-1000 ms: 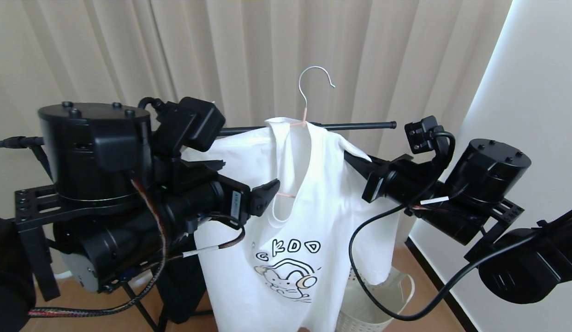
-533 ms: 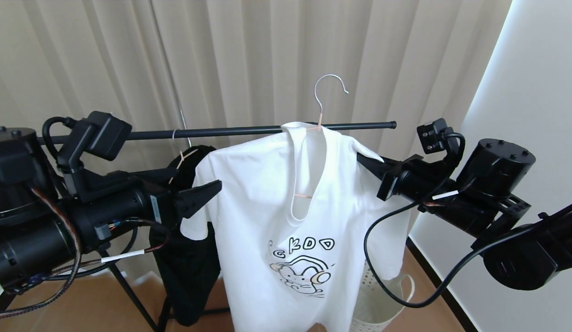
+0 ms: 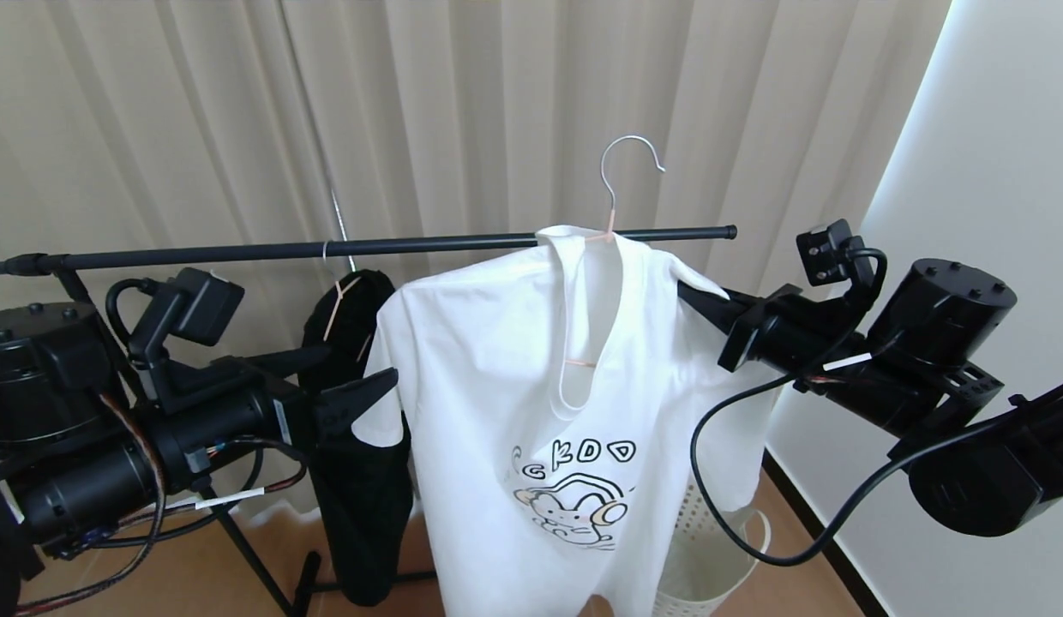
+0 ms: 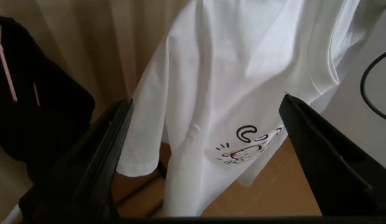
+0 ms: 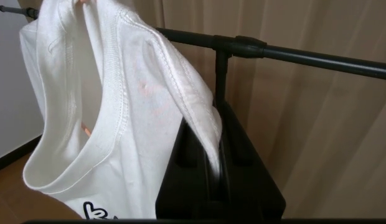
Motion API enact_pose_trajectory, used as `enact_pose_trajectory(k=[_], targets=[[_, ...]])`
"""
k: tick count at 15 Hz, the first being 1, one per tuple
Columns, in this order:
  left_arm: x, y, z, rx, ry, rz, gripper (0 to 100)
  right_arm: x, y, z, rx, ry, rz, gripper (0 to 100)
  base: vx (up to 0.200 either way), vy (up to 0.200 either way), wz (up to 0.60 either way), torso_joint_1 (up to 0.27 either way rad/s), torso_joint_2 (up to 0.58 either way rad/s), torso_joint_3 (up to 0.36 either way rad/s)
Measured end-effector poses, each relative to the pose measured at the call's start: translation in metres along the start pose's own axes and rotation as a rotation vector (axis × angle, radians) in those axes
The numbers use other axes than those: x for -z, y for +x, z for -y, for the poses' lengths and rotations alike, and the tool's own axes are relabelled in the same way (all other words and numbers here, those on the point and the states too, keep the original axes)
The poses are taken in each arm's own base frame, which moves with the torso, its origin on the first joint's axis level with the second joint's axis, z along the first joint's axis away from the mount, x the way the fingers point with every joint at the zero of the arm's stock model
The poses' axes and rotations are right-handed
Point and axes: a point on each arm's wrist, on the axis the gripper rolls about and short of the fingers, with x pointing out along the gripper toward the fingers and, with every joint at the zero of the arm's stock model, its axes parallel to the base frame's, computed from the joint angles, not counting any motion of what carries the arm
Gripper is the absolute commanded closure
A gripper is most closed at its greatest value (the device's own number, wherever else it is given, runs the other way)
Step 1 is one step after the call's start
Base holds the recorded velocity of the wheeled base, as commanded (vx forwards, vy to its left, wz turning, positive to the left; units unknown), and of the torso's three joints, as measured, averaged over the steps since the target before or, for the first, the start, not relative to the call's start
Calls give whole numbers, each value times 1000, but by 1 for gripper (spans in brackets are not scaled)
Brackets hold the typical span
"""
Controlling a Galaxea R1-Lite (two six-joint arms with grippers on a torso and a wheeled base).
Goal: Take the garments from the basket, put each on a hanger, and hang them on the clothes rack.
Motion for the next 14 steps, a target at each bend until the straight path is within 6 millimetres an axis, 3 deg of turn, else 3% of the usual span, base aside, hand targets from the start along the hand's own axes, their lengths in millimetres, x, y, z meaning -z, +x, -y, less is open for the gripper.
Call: enact_pose_trajectory(k=[6, 14], targets=[[13, 19, -22, -58, -36, -59, 0, 0, 0, 0, -1, 0, -2, 100, 0, 0, 0, 0, 0, 0], [30, 42, -34, -78, -93, -127, 0, -1, -1, 0, -2, -1, 3, 100, 0, 0, 0, 0, 0, 0]])
